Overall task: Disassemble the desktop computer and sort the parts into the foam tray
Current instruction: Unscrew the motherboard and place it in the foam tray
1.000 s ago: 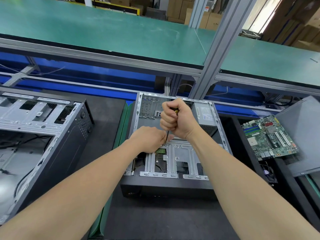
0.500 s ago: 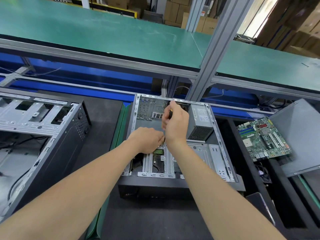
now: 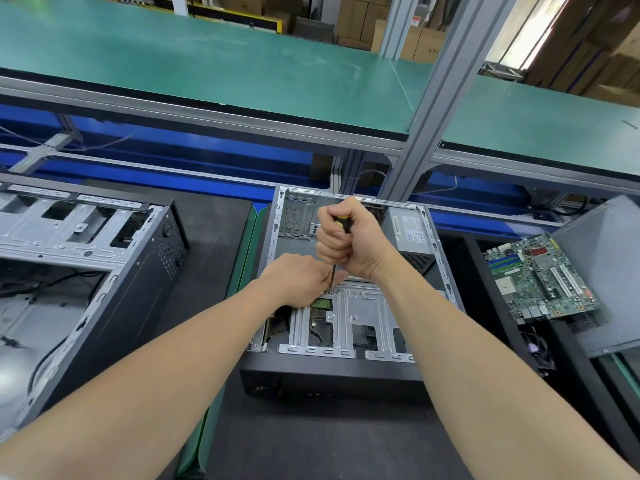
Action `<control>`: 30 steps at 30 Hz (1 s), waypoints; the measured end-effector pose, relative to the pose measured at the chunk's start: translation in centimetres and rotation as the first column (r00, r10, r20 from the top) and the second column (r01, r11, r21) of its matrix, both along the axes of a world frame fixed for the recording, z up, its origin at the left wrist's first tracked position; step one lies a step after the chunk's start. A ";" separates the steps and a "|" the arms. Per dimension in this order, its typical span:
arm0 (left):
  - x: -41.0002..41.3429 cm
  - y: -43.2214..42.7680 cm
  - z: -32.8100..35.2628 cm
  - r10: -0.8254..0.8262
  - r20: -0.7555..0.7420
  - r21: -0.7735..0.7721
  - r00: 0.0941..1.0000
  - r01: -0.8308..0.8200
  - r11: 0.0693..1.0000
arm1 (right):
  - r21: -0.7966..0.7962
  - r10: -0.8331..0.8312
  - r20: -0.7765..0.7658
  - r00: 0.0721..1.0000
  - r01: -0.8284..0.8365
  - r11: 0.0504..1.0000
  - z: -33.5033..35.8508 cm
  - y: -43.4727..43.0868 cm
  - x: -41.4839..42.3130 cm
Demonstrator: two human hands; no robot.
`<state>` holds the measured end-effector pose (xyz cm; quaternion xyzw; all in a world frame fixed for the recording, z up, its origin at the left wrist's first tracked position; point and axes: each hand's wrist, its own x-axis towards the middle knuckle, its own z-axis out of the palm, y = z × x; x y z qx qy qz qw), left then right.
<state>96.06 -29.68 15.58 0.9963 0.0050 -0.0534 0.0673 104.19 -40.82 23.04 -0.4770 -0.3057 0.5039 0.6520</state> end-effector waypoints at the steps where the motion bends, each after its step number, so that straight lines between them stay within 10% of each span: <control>1: 0.0 0.0 -0.1 0.001 -0.002 0.007 1.000 -0.001 1.000 | -0.004 -0.001 0.027 1.000 0.001 1.000 0.2 0.1 -0.1; 8: 0.1 -0.1 0.2 0.002 -0.026 0.004 1.000 -0.002 1.000 | -0.010 -0.442 0.456 0.773 0.501 0.866 0.4 -1.1 -3.5; 14: -0.1 -0.2 0.3 0.040 -0.035 -0.052 0.999 -0.042 0.998 | 0.012 -0.632 0.483 0.606 0.718 0.696 0.2 0.6 -6.0; 23: 0.0 -0.1 0.2 0.037 -0.036 0.005 0.999 -0.037 0.999 | -0.003 -0.289 0.153 0.945 0.293 0.956 0.2 -0.5 -1.7; 30: -0.2 -0.2 0.2 0.020 -0.003 -0.040 1.000 -0.020 0.999 | -0.005 -0.041 0.071 0.997 0.042 0.999 0.2 -0.3 -0.3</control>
